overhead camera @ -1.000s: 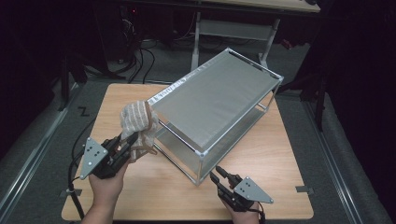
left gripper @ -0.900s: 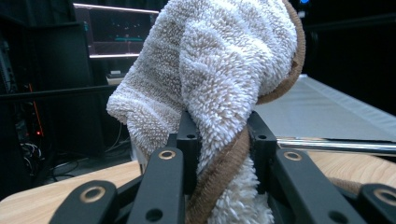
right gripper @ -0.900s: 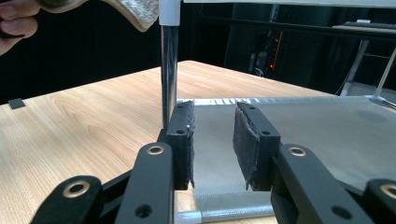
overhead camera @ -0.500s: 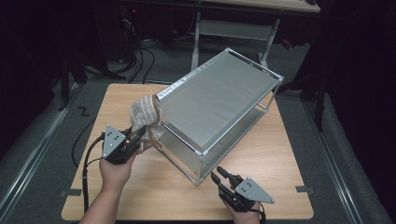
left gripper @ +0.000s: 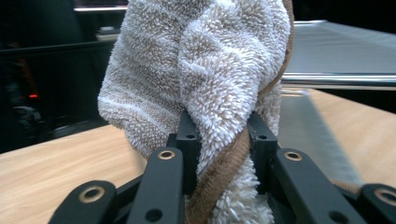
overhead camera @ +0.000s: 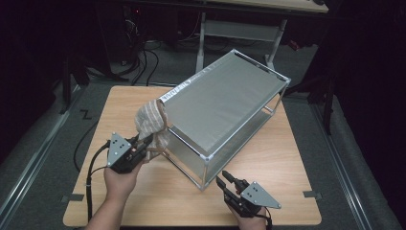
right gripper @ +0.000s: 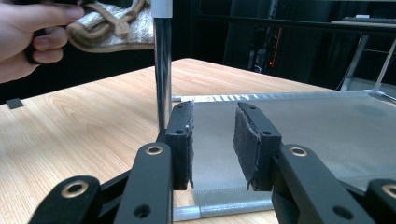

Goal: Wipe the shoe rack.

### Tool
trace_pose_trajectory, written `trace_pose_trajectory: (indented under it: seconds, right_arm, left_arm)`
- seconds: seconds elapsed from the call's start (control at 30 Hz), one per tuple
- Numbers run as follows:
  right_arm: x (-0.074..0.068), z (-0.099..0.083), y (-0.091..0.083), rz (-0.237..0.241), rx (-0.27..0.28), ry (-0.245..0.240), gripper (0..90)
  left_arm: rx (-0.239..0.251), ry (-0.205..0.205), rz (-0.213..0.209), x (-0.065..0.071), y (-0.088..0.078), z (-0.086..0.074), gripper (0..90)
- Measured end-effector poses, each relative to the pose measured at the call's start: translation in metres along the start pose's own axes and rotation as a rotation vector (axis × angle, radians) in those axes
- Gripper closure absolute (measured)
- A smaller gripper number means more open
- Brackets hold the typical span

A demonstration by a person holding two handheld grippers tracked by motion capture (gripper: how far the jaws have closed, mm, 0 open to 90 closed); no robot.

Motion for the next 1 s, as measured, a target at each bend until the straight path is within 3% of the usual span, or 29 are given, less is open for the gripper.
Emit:
trace_pose_trajectory:
  seconds: [0.4, 0.53, 0.63, 0.83, 0.9, 1.0]
  right_arm:
    - [0.000, -0.001, 0.000, -0.001, 0.001, -0.003, 66.2]
    - [0.000, -0.001, 0.001, 0.000, 0.000, 0.003, 66.0]
    - [0.000, -0.002, 0.000, -0.002, 0.000, 0.004, 65.9]
    - [0.001, -0.002, -0.001, -0.005, 0.000, 0.008, 65.8]
    - [0.001, -0.002, -0.001, -0.005, 0.000, 0.008, 65.8]
    - [0.002, -0.002, -0.001, -0.005, 0.002, 0.008, 65.8]
  left_arm:
    - [0.031, 0.055, -0.165, 0.068, -0.016, 0.002, 72.1]
    - [0.038, 0.056, -0.200, 0.080, -0.019, 0.003, 71.9]
    - [0.037, 0.082, -0.205, 0.085, -0.021, 0.003, 71.8]
    - [0.026, 0.062, -0.148, 0.066, -0.014, 0.004, 71.8]
    - [0.011, 0.064, -0.109, 0.054, -0.011, 0.005, 71.8]
    - [-0.010, 0.035, -0.052, 0.029, -0.004, 0.007, 71.7]
Point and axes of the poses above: each handheld gripper's, and its own axes: y roughly forward along the jaws, z roughly out of its top, x roughly to its right, the point moved 1 cm from there along y, roughly forward along the jaws, and after that the axes turned 7 degrees about -x, right-handed, at the moved point
